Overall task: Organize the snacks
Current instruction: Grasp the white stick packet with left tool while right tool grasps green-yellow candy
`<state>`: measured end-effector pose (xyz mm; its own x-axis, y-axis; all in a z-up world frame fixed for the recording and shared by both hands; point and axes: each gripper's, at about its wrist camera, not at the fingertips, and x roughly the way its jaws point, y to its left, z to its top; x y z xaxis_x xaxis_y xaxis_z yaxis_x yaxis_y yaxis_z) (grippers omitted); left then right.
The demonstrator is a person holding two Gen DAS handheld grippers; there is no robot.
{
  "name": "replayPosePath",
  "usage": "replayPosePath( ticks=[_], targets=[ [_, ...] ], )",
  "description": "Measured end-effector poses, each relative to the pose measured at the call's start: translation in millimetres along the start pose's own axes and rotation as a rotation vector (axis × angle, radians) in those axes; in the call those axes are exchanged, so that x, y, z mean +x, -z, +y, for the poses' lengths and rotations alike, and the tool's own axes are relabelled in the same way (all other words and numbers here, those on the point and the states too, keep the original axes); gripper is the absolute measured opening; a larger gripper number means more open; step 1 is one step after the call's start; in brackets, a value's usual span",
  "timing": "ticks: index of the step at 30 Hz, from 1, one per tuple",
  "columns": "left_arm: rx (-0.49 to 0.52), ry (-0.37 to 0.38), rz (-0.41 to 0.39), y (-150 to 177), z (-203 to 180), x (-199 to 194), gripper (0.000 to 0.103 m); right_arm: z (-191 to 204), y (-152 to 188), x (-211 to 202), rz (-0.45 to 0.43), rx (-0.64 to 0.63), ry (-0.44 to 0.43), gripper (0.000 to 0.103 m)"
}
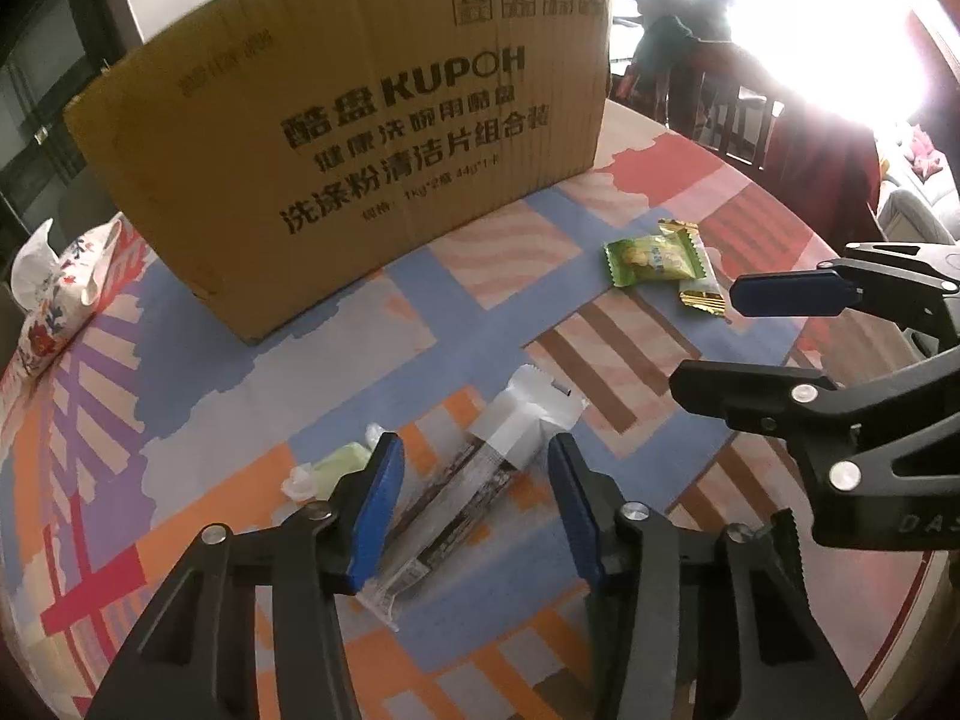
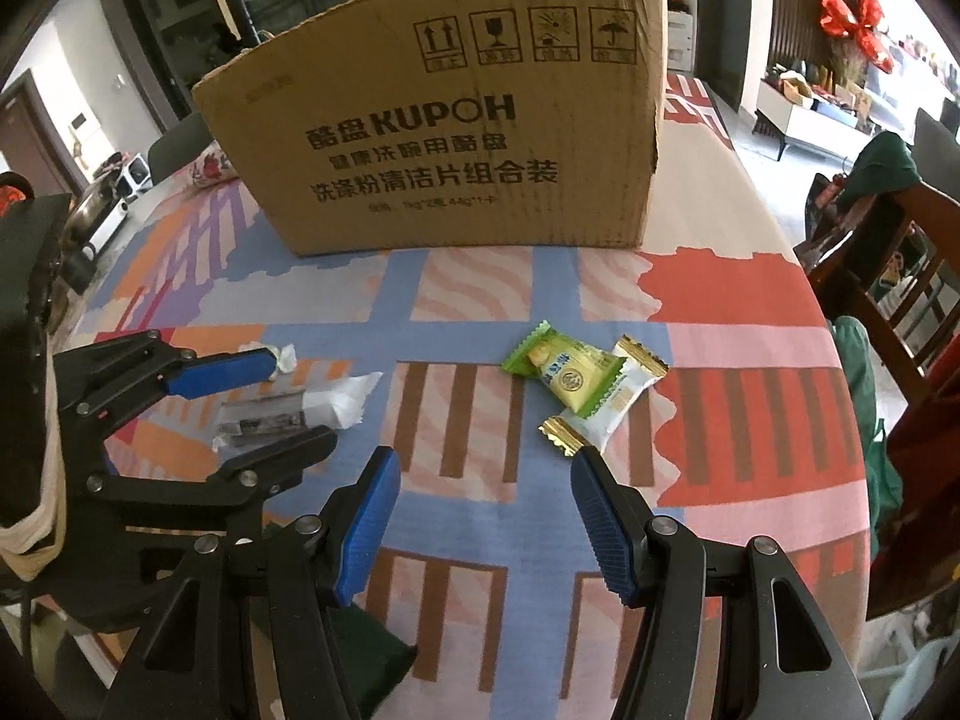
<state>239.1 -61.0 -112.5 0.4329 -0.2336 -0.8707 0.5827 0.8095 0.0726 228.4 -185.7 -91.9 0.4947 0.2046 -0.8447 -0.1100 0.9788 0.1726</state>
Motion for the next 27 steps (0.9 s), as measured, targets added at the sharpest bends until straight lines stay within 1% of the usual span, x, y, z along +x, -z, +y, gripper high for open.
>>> replayPosePath(
  ticks=[3, 5, 6, 7, 10, 12, 14, 16, 18, 21, 23, 25, 27],
  targets=[
    [-0.024, 0.019, 0.001, -2, 1, 3, 0.040, -2, -2, 1, 0.006, -0.008, -0.002, 0.060],
    [-0.038, 0.031, 0.001, -3, 1, 4, 0.033, -4, -4, 2, 0.009, -0.014, -0.005, 0.060],
    [-0.041, 0.033, 0.000, -3, 0, 4, 0.025, -5, -5, 2, 0.012, -0.016, -0.006, 0.060],
    [-0.041, 0.034, 0.001, -5, -1, 5, 0.021, -6, -6, 2, 0.013, -0.018, -0.006, 0.060],
    [-0.052, 0.033, 0.006, -9, -3, 4, 0.020, -11, -9, 0, 0.011, -0.032, -0.008, 0.060],
    [-0.064, 0.036, -0.004, -12, -5, 0, 0.020, -14, -11, -1, 0.008, -0.045, -0.012, 0.060],
    [-0.086, 0.017, -0.002, -16, -5, -4, 0.020, -16, -13, -2, 0.009, -0.070, -0.013, 0.060],
    [-0.123, 0.014, 0.014, -19, -3, -9, 0.020, -17, -18, -2, 0.015, -0.110, -0.013, 0.060],
    [-0.150, 0.035, 0.009, -23, -4, -13, 0.020, -17, -22, -2, 0.013, -0.154, -0.008, 0.060],
    [-0.177, 0.034, -0.011, -29, -5, -19, 0.020, -17, -31, -2, 0.009, -0.230, -0.013, 0.060],
    [-0.227, 0.057, -0.023, -32, -4, -20, 0.020, -18, -37, -1, 0.012, -0.267, -0.020, 0.060],
    [-0.273, 0.089, -0.031, -32, -1, -20, 0.020, -18, -42, 4, 0.032, -0.306, -0.025, 0.060],
    [-0.299, 0.097, -0.032, -33, 0, -18, 0.020, -16, -46, 10, 0.055, -0.346, -0.029, 0.060]
  ],
)
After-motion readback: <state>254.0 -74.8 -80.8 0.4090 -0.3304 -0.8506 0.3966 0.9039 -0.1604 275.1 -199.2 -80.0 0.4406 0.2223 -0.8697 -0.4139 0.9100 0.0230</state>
